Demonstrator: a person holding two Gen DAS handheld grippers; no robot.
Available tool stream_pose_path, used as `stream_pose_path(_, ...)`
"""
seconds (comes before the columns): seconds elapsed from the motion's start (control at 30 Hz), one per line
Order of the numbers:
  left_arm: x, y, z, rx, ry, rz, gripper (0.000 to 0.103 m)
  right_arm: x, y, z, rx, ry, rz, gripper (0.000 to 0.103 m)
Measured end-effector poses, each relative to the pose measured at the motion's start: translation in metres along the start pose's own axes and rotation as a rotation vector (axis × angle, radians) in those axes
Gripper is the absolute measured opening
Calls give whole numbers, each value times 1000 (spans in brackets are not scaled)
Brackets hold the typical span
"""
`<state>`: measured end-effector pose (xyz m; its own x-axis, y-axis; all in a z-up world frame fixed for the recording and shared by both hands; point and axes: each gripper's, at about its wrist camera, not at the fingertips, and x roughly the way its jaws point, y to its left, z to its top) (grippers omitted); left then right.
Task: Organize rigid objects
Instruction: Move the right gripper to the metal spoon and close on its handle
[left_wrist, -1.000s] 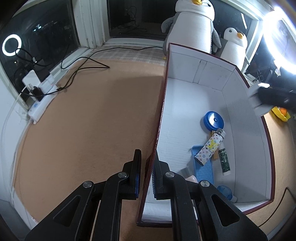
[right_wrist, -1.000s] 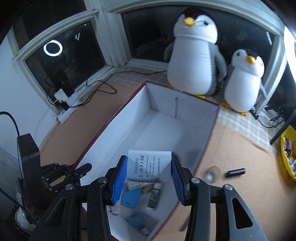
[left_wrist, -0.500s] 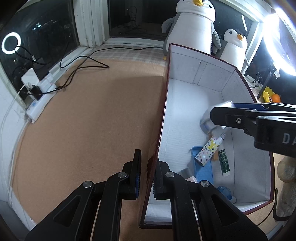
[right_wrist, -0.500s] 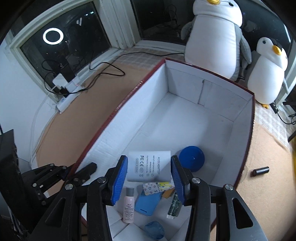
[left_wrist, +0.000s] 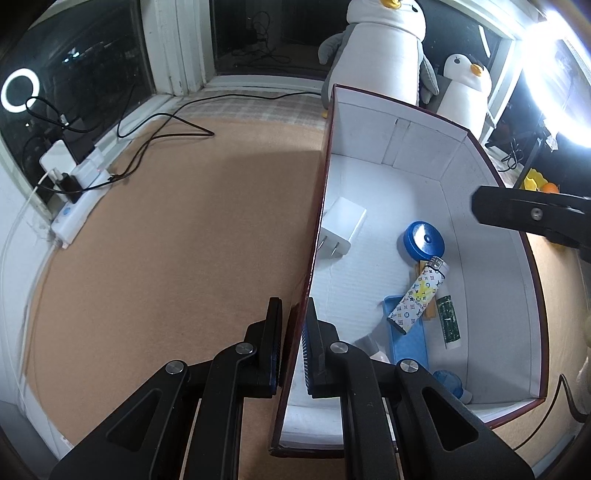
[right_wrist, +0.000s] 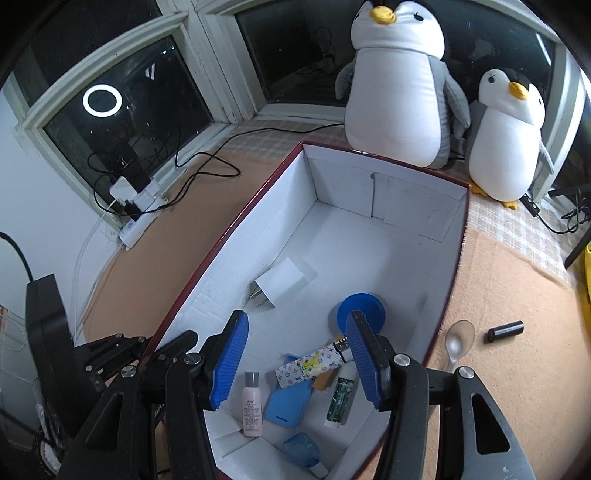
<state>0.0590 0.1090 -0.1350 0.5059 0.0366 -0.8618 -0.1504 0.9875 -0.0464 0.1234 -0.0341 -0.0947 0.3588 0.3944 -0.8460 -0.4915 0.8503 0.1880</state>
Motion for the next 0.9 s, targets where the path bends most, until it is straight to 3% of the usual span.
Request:
stream_pose_path(0.3, -1, 0, 1, 3, -2, 6, 9, -36, -17, -14, 30, -80, -13, 51)
stream_pose_path(0.5, -3, 0, 2, 4, -5, 14, 9, -63, -63, -36, 113, -142, -64, 51)
stream_pose_path(0.8, -3, -4, 2, 22, 4, 36, 9, -65, -151, -76, 258, -94, -197, 51)
stream_pose_path(0.9, -3, -5, 3, 25, 7, 45, 9, -62, -170, -84, 295, -69, -185, 51)
